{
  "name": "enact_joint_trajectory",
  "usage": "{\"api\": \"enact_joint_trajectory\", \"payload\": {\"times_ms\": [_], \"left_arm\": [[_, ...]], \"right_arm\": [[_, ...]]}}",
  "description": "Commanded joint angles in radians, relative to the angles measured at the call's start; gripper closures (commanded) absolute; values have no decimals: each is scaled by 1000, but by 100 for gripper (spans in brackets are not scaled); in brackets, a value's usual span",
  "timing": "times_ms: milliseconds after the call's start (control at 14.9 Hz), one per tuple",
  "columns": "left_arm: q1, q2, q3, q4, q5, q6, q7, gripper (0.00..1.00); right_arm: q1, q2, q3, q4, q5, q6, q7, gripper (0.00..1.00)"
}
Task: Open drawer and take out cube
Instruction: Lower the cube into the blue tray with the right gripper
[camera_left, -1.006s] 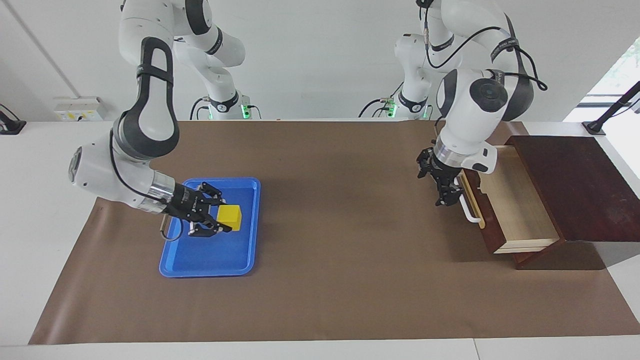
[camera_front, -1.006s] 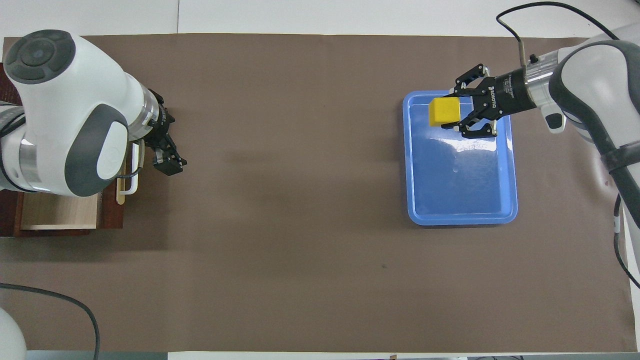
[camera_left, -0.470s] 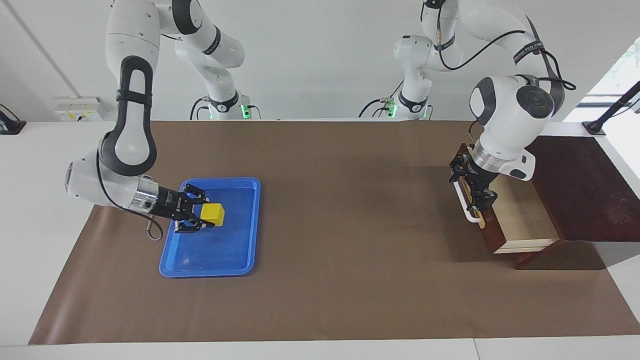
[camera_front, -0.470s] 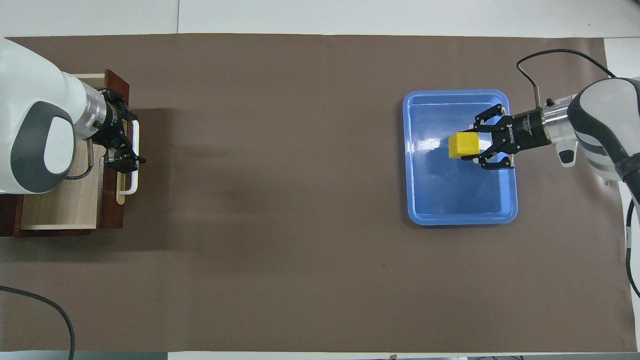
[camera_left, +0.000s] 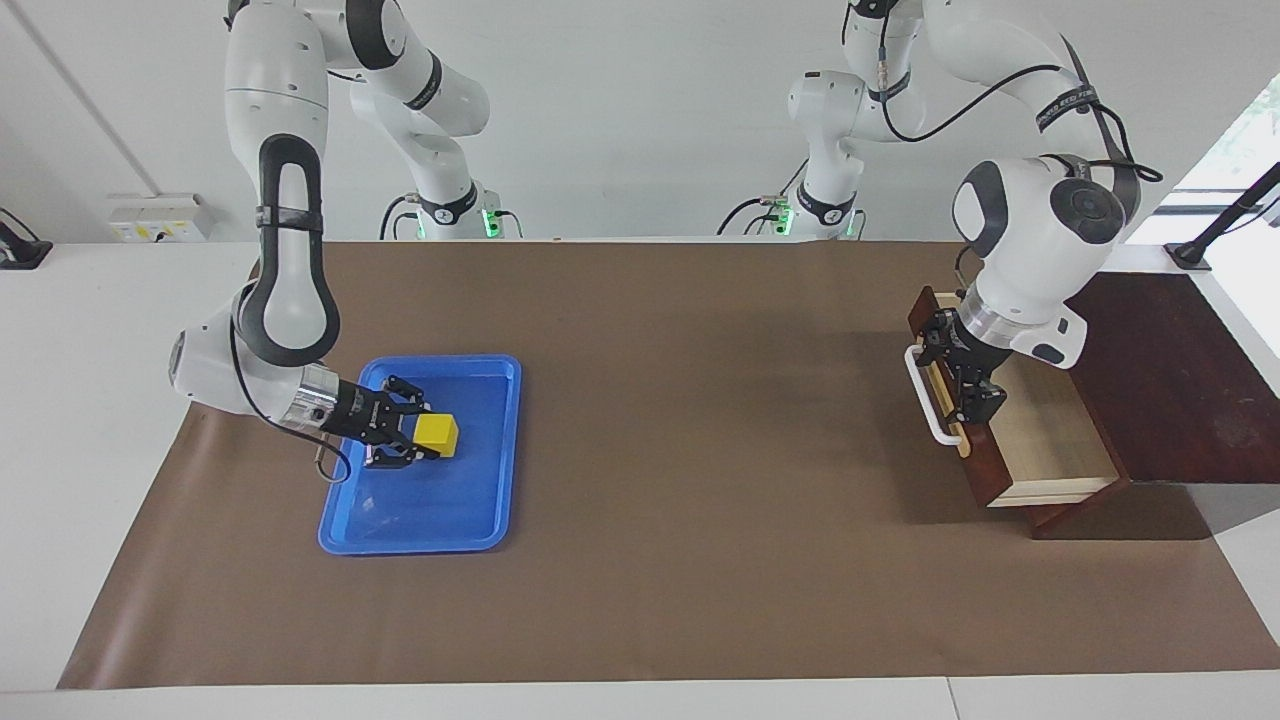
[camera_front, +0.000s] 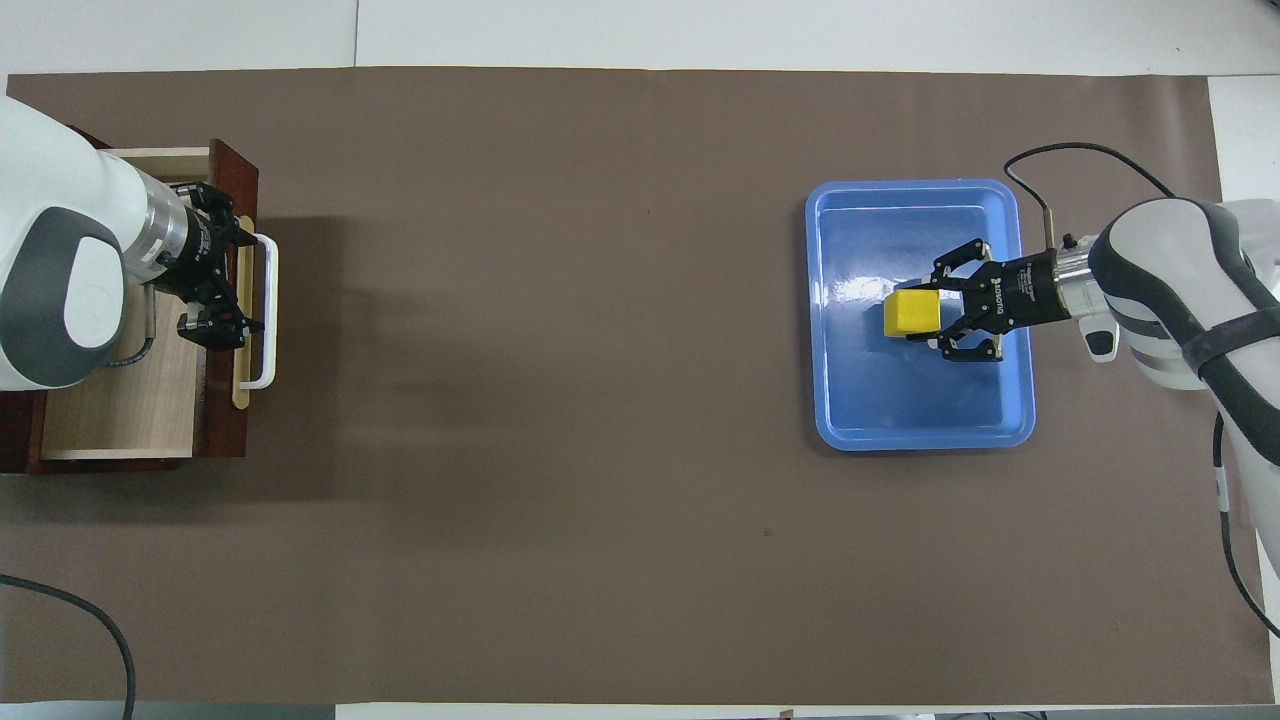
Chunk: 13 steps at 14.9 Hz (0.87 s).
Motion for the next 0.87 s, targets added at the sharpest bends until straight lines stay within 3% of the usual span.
{"api": "enact_joint_trajectory", "payload": {"times_ms": [0, 671, 738, 805], "left_arm": [[32, -36, -7, -46, 14, 27, 43, 0], [178, -34, -9, -40, 61, 45, 259, 0], [193, -34, -9, -40, 61, 45, 281, 0], [205, -34, -7, -40, 61, 45, 302, 0]], "right_arm": [[-10, -25, 2, -45, 30, 20, -57, 100], [-8, -40, -1, -111, 52, 50, -126, 100], [-10, -40, -1, -110, 52, 49, -126, 94], [-8, -40, -1, -107, 47, 46, -126, 65]]}}
